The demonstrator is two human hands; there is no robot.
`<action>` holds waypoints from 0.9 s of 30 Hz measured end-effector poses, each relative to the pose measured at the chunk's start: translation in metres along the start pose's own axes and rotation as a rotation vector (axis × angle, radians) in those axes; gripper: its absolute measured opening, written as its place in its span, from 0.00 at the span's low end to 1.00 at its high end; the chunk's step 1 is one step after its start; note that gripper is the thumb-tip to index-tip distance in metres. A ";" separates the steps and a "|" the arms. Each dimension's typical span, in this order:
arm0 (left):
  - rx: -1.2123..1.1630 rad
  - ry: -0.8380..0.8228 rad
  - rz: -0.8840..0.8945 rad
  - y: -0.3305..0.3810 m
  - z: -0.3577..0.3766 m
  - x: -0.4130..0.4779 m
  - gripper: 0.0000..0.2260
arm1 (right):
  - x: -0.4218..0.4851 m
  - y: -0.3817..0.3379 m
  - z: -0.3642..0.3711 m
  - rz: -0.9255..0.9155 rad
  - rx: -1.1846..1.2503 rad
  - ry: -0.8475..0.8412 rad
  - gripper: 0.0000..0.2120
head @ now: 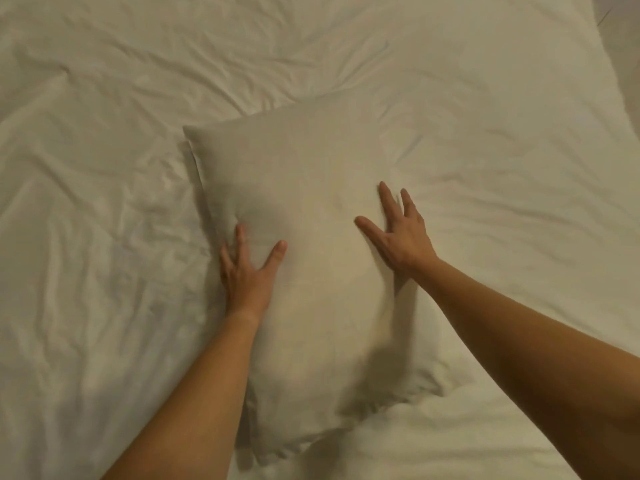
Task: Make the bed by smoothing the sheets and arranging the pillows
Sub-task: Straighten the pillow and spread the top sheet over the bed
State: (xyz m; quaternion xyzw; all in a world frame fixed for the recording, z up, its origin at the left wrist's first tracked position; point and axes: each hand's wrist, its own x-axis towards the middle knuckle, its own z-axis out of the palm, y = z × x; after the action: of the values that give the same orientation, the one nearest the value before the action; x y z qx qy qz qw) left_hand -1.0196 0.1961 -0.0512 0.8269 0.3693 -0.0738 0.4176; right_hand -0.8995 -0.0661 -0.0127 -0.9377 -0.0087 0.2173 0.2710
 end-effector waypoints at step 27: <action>-0.014 0.240 0.113 0.052 -0.017 -0.102 0.34 | -0.078 -0.014 -0.024 0.079 0.387 0.084 0.48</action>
State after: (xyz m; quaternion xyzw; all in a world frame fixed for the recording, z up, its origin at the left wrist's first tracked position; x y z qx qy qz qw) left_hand -1.0608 0.1326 0.0370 0.8463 0.3698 0.0520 0.3799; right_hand -0.9588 -0.0768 0.0443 -0.8761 0.0815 0.1861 0.4373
